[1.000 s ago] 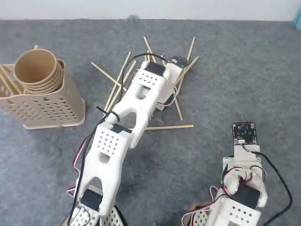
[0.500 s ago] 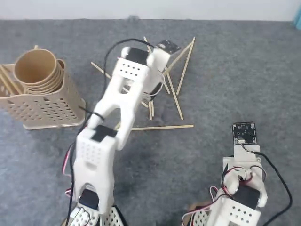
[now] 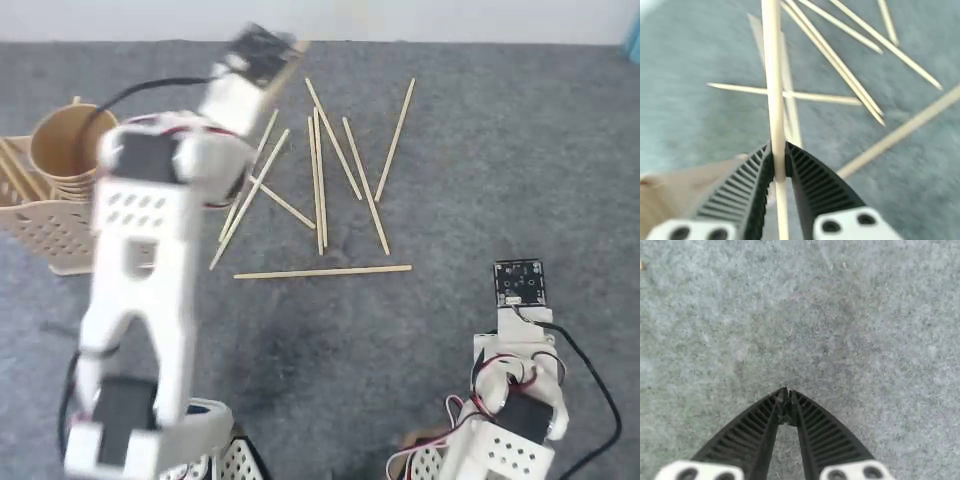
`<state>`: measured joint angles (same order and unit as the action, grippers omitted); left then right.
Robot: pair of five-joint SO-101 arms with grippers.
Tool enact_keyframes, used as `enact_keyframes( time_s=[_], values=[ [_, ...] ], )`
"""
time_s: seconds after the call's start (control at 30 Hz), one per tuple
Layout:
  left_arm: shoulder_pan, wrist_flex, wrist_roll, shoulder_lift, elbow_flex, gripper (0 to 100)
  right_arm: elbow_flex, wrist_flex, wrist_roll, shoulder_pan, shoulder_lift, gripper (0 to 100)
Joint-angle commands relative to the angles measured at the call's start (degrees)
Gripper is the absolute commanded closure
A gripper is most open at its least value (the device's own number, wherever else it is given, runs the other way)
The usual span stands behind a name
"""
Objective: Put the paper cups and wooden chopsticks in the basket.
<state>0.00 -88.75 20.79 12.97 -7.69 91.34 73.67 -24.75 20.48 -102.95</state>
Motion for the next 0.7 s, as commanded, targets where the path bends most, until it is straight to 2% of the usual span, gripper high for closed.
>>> enact_keyframes(
  time_s=[0.0,0.13,0.3,0.5,0.67],
  values=[
    [-4.57,5.71,0.35,11.6,1.63,99,-0.35,0.04,-0.79,-0.22,-0.92,99.1],
    [-10.99,9.41,0.26,19.08,2.24,99,-0.18,0.04,-0.79,-0.22,-0.92,99.1],
    [-22.51,17.67,-1.14,24.7,2.24,99,-0.09,0.04,-0.79,-0.22,-0.92,99.1],
    [-36.31,31.56,-15.56,25.05,3.65,99,-0.09,0.22,-0.79,-0.22,-0.92,99.1],
    [-42.9,48.0,-27.6,25.05,13.93,99,-0.09,0.4,-0.79,-0.13,-0.92,99.1]
  ],
)
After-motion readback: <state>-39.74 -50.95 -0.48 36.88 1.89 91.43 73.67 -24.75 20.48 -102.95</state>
